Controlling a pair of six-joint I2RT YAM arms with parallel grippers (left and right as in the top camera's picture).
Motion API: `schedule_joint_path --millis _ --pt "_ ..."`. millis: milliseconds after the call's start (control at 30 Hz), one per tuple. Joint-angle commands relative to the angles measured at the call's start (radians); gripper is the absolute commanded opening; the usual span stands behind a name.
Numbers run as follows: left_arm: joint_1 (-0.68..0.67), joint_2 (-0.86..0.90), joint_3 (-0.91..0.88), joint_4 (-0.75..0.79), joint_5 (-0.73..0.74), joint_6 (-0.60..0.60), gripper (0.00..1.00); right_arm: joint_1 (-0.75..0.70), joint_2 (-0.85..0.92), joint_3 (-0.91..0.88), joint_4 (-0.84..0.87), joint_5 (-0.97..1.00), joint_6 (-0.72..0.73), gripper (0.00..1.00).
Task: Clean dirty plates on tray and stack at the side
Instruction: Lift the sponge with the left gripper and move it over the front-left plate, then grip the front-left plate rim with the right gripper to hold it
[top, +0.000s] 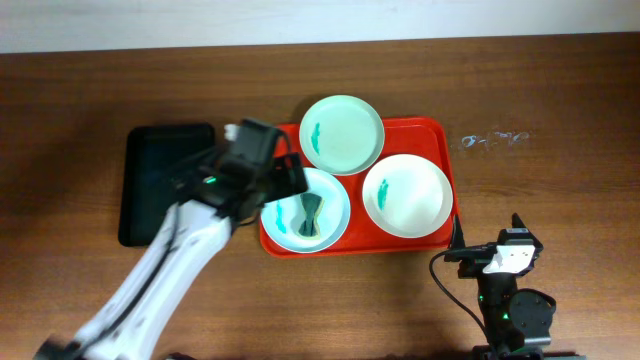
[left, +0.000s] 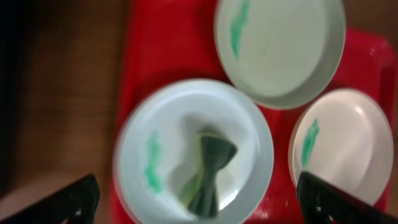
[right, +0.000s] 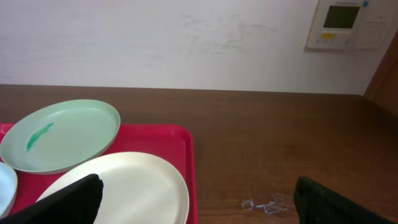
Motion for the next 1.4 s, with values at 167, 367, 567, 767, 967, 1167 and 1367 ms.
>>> schedule_joint_path --millis 167,367,567,767,967,1167,1367 --pt "0.242 -0.126 0.011 -0.29 -0.191 0.019 0.99 -0.005 -0.006 -0.008 -0.003 0.009 0.005 0.98" --pt "0.253 -0.122 0.01 -0.335 -0.144 0.019 0.99 0.02 -0.006 -0.008 0.237 -0.859 0.562 0.98" --pt "0.253 -0.122 0.01 -0.336 -0.096 0.019 0.99 0.03 -0.006 0.042 0.92 -0.639 1.031 0.98" --pt "0.253 -0.122 0.01 -0.336 -0.07 0.019 0.99 0.029 0.262 0.832 -0.269 -0.454 0.463 0.98" --pt "0.251 -0.122 0.01 -0.335 -0.07 0.019 0.99 0.035 0.98 1.287 -1.051 -0.659 0.314 0.55" --pt "0.251 -0.122 0.01 -0.335 -0.07 0.019 0.99 0.268 1.477 1.234 -0.953 -0.53 0.272 0.61" --pt "0.251 -0.122 0.01 -0.34 -0.069 0.019 0.99 0.372 1.8 1.234 -0.772 -0.43 0.346 0.54"
